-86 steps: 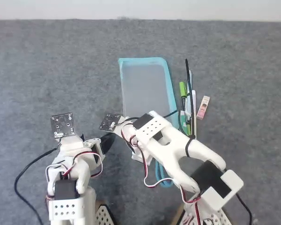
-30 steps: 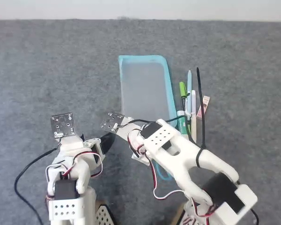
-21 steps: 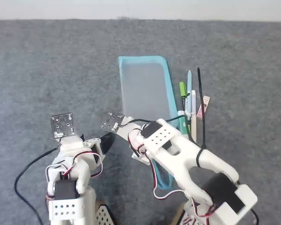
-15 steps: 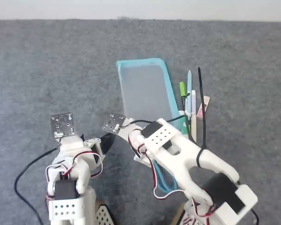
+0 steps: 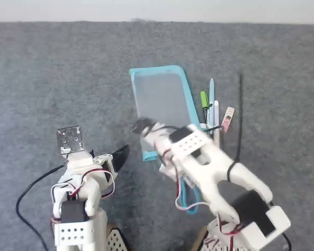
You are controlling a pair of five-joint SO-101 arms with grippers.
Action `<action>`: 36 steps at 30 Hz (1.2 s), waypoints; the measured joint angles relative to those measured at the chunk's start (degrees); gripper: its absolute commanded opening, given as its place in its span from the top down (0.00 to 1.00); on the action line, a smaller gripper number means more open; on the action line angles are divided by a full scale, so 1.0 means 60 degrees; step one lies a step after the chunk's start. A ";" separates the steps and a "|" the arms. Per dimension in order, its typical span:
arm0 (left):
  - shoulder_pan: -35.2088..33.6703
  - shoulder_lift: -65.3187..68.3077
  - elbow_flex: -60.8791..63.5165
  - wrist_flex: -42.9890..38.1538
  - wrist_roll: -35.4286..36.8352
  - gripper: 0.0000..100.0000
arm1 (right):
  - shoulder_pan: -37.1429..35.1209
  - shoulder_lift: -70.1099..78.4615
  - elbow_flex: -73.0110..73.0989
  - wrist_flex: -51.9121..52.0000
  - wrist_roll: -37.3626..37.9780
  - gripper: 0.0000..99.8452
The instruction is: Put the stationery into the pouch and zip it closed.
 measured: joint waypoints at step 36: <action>0.0000 0.0000 0.0000 0.0000 0.0000 0.64 | -0.0659 -0.1026 -0.0176 0.0718 -0.0044 0.79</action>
